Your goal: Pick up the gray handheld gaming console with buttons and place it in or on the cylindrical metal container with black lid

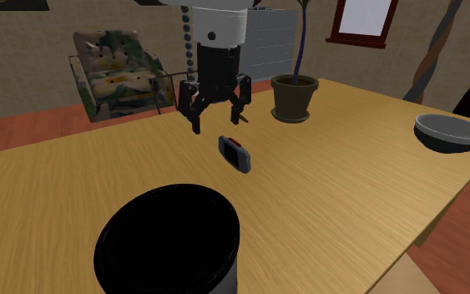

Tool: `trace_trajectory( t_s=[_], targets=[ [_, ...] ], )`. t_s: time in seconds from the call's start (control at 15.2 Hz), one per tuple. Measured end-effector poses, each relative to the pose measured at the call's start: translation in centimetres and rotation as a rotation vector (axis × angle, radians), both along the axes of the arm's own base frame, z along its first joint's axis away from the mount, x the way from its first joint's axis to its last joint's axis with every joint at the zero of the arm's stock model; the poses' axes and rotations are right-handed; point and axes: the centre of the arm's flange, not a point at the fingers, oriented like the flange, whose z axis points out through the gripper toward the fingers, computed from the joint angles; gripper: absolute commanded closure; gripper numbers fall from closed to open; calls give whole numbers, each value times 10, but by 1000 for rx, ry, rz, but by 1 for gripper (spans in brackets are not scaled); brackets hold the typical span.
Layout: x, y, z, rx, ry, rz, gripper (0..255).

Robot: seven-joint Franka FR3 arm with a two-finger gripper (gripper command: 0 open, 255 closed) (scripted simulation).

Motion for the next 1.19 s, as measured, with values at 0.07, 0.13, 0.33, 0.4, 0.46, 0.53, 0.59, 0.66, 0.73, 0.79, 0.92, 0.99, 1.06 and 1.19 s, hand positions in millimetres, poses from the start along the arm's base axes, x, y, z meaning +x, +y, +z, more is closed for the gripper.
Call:
trace_trajectory(
  t_s=[0.07, 0.13, 0.33, 0.4, 0.46, 0.53, 0.59, 0.66, 0.73, 0.79, 0.92, 0.99, 1.06, 1.19],
  targets=[
    [8, -8, -9, -3, 3, 6, 0],
    [15, -15, -17, -5, 5, 12, 0],
    [36, -40, -36, -12, 11, 29, 0],
    [42, -48, -45, -15, 13, 34, 0],
    [47, -58, -53, -17, 15, 40, 0],
    [55, -66, -60, -20, 17, 46, 0],
    [64, -72, -70, -22, 19, 52, 0],
    [69, -81, -77, -25, 21, 58, 0],
    [81, -86, -83, -27, 23, 63, 0],
    [86, -91, -89, -28, 24, 68, 0],
    [88, -95, -100, -29, 25, 70, 0],
    [88, -95, -104, -29, 26, 71, 0],
    [89, -95, -109, -29, 25, 71, 0],
    [88, -96, -120, -29, 26, 71, 0]
  ],
)
